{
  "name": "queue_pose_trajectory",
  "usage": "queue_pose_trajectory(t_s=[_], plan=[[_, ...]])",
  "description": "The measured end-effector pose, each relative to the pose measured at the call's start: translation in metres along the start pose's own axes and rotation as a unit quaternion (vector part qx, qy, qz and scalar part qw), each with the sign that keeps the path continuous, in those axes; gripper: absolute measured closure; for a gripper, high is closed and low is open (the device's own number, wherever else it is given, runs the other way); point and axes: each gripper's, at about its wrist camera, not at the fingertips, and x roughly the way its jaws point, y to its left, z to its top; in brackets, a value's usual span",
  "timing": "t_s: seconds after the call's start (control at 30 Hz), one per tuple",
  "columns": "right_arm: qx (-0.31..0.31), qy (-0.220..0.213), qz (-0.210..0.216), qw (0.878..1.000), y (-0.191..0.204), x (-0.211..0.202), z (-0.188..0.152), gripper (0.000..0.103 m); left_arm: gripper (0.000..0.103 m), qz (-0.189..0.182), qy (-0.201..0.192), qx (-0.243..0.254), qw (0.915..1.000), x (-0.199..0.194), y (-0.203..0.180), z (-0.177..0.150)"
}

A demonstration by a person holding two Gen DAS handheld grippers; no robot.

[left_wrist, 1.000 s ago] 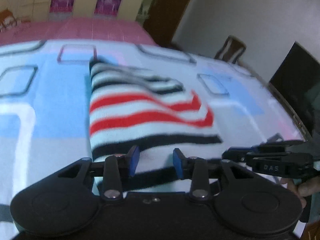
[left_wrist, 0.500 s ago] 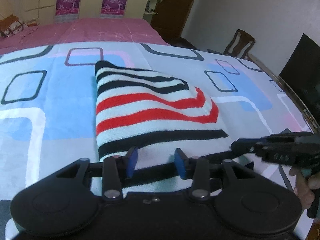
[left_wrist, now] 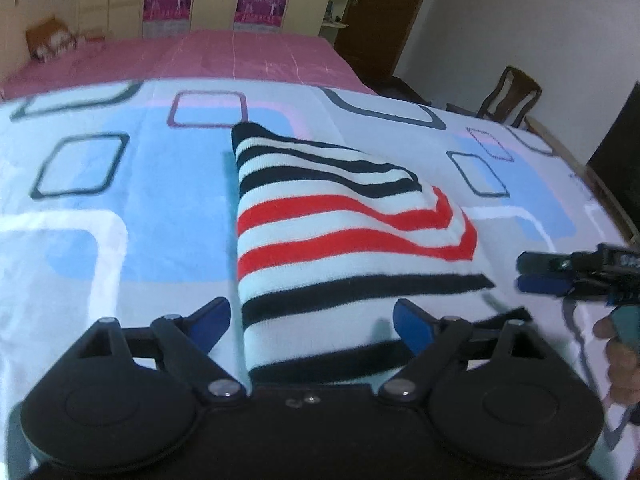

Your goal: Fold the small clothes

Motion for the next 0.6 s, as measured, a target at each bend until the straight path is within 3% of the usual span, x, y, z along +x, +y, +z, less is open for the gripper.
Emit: queue_pose_trajectory(t_s=[0.1,0.2,0.23,0.27,0.33,0.4,0.5,0.57,0.6], plan=[[0.052,0.015,0.028,0.998,-0.018,0.010,0.008,0.039,0.019,-0.008,0.016,-0.026,0.9995,0.012,0.010,0.005],[0.072,0.037,0.035,0.996,-0.029,0.022,0.010,0.040,0.018,-0.027,0.030,-0.048,0.9980,0.022,0.017,0.007],[0.068,0.049,0.035,0.996,-0.030,0.027,0.009,0.043,0.017,-0.028,0.035,-0.050,0.9977,0.025,0.019,0.007],[0.028,0.057,0.007,0.998,-0.024,0.032,0.007,0.055,0.016,-0.028,0.037,-0.050,0.9976,0.027,0.019,0.006],[-0.068,0.043,-0.033,0.996,-0.001,0.033,0.002,0.065,0.015,-0.025,0.039,-0.053,0.9975,0.029,0.020,0.005],[-0.042,0.028,-0.008,0.999,0.002,0.024,0.005,0.077,0.015,-0.021,0.037,-0.050,0.9978,0.028,0.020,0.004],[-0.030,0.032,-0.014,0.999,-0.003,0.020,0.009,0.077,0.015,-0.021,0.040,-0.049,0.9978,0.029,0.019,0.004],[-0.019,0.042,-0.021,0.999,-0.011,0.020,0.008,0.049,0.015,-0.021,0.043,-0.046,0.9978,0.029,0.018,0.006],[-0.012,0.047,-0.032,0.998,-0.014,0.022,0.009,0.022,0.015,-0.022,0.044,-0.045,0.9977,0.029,0.019,0.007]])
